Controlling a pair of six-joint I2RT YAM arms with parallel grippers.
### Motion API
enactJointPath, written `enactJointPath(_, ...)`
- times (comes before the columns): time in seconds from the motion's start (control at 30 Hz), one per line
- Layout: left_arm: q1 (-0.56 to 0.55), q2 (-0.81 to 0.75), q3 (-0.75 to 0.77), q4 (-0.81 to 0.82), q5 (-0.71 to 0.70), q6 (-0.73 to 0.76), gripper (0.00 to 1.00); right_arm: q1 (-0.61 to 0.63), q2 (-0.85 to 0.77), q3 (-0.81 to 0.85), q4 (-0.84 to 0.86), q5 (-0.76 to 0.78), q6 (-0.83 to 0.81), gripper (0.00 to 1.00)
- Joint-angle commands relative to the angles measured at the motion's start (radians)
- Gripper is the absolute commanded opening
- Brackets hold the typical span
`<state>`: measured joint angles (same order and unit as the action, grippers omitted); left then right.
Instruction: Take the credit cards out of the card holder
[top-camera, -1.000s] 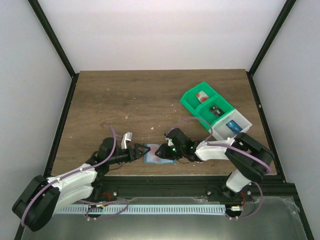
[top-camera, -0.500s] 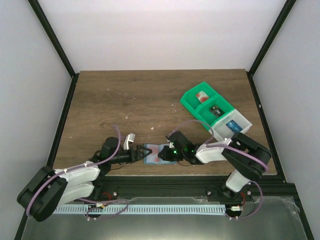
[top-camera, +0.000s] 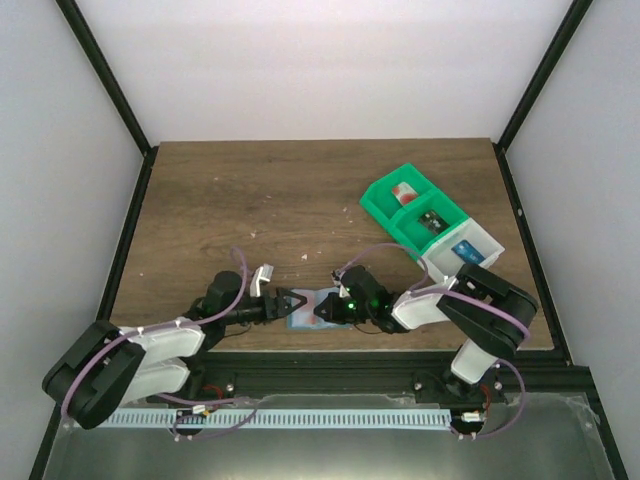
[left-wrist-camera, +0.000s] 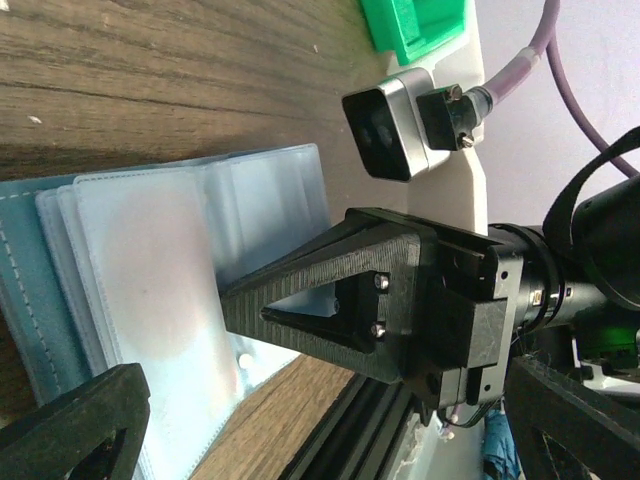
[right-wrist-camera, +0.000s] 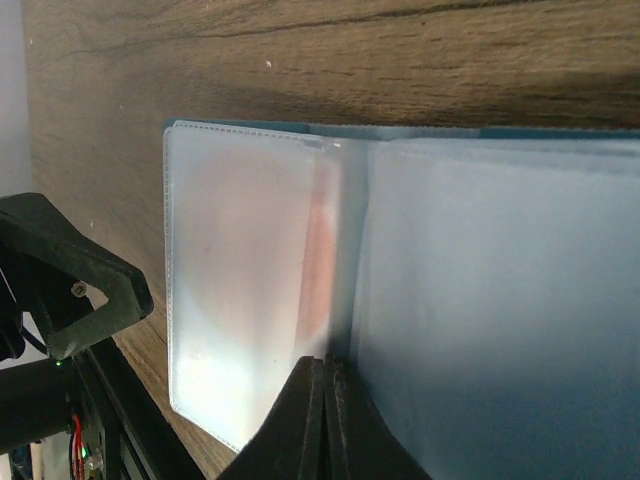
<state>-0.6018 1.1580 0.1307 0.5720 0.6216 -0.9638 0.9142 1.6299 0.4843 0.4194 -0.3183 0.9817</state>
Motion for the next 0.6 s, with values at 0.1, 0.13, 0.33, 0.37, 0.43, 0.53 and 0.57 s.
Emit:
enactJointPath(0.1, 0.004, 0.026, 0.043, 0.029, -0.026, 0.046, 0.99, 0.011, 0.035, -0.030, -0.044, -0.003, 0.007, 0.01)
enactJointPath(0.13, 0.004, 0.029, 0.046, -0.002, -0.032, 0.055, 0.99, 0.011, 0.035, -0.030, -0.042, -0.004, 0.006, 0.00)
enactJointPath(0.33, 0.004, 0.023, 0.057, -0.081, -0.067, 0.109, 0.98, 0.011, 0.041, -0.025, -0.050, -0.007, -0.002, 0.01)
enactJointPath(0.37, 0.004, 0.018, 0.058, -0.091, -0.071, 0.114, 0.98, 0.011, 0.041, -0.027, -0.050, -0.007, -0.001, 0.01)
enactJointPath(0.43, 0.004, 0.008, 0.056, -0.101, -0.076, 0.118, 0.98, 0.011, 0.040, -0.026, -0.050, -0.008, -0.001, 0.01)
enactJointPath(0.53, 0.004, 0.003, 0.052, -0.095, -0.078, 0.117, 0.99, 0.011, 0.040, -0.025, -0.051, -0.007, 0.001, 0.01)
enactJointPath(0.57, 0.005, 0.005, 0.051, -0.091, -0.075, 0.116, 0.99, 0.011, 0.041, -0.024, -0.052, -0.007, 0.001, 0.01)
